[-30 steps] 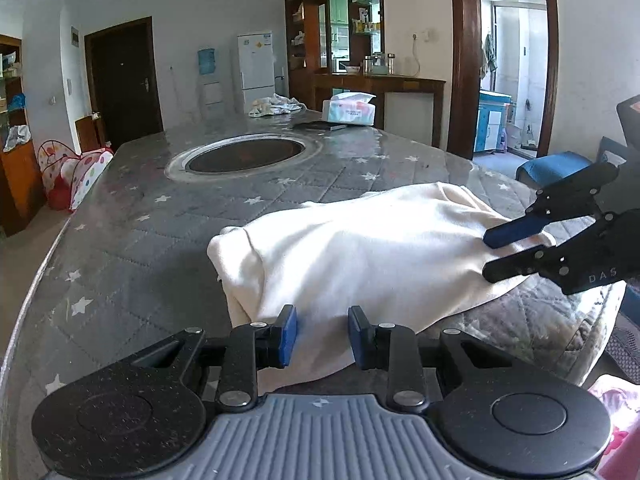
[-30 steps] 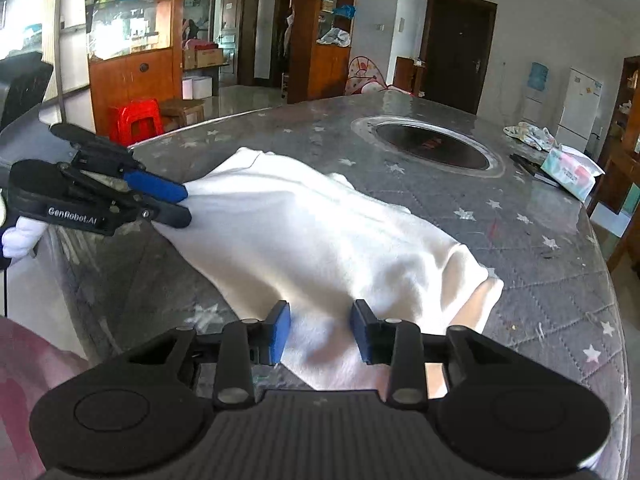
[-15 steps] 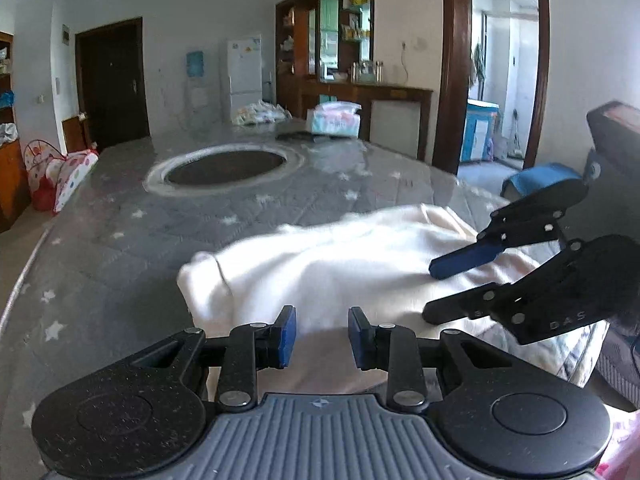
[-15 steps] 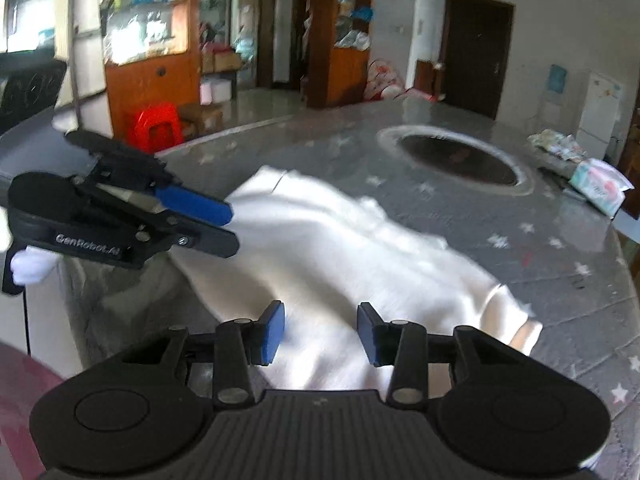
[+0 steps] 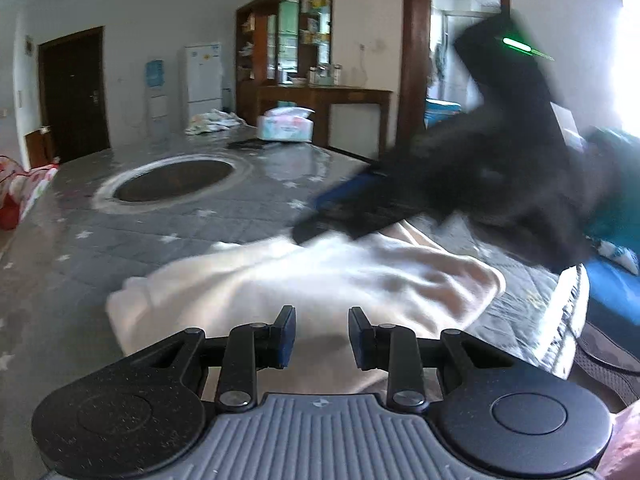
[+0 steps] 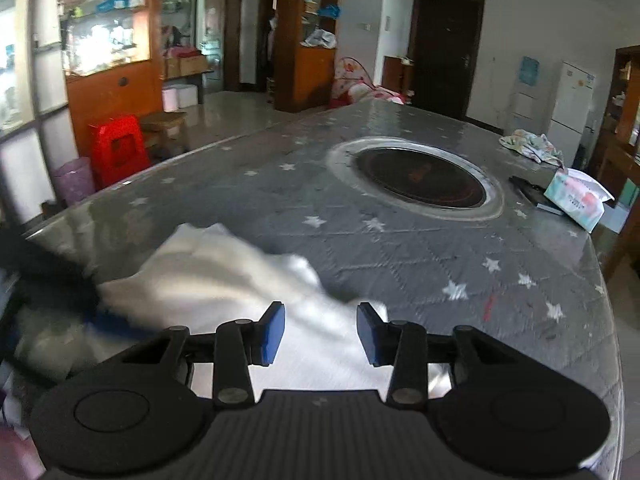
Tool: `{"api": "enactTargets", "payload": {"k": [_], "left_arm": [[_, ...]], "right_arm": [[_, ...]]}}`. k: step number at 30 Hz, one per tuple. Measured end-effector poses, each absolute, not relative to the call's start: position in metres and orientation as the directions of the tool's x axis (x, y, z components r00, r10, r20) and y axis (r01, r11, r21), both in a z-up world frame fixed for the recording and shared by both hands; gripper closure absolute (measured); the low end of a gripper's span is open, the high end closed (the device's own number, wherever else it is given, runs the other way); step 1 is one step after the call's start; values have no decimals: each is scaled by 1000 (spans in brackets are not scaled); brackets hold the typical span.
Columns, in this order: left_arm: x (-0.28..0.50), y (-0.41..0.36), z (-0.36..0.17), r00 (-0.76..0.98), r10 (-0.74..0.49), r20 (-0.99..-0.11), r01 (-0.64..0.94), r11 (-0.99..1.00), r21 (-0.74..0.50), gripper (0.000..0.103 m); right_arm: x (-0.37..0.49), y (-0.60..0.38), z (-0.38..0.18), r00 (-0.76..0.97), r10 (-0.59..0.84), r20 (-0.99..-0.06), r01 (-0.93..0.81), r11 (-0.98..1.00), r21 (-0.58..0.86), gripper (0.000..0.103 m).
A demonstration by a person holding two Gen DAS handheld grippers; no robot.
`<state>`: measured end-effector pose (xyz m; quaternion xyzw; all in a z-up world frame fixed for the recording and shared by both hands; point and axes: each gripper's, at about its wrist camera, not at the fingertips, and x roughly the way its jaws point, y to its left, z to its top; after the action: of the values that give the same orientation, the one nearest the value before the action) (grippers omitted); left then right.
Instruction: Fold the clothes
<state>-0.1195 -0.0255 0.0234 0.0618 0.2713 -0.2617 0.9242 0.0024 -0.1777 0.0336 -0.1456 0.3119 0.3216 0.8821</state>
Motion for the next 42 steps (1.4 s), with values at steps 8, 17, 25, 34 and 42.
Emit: {"api": "enactTargets", "payload": {"k": [8,17,25,34,42], "left_arm": [[-119,-24,16,694,-479,-538,530,845,-70,71],[-120,-21,12,688,-498,-528,534,840,-95,68],[-121,-19,11,686,-509,-520,533,838,-117,67],[-121,-17,9,684,-521,-510,534,834,-136,64],[-123,-15,8,686,-528,-500,530,834,-153,63]], "right_arm": [[42,-149,10,567,432,-701,-655,753,-65,63],[40,-141,25,567,464,-680,-678,732,-66,61],[46,-112,8,536,458,-710,-717,691,-95,60],[38,-99,27,520,505,-689,-759,644,-101,55],[43,-74,8,497,493,-714,-781,613,-120,50]]}}
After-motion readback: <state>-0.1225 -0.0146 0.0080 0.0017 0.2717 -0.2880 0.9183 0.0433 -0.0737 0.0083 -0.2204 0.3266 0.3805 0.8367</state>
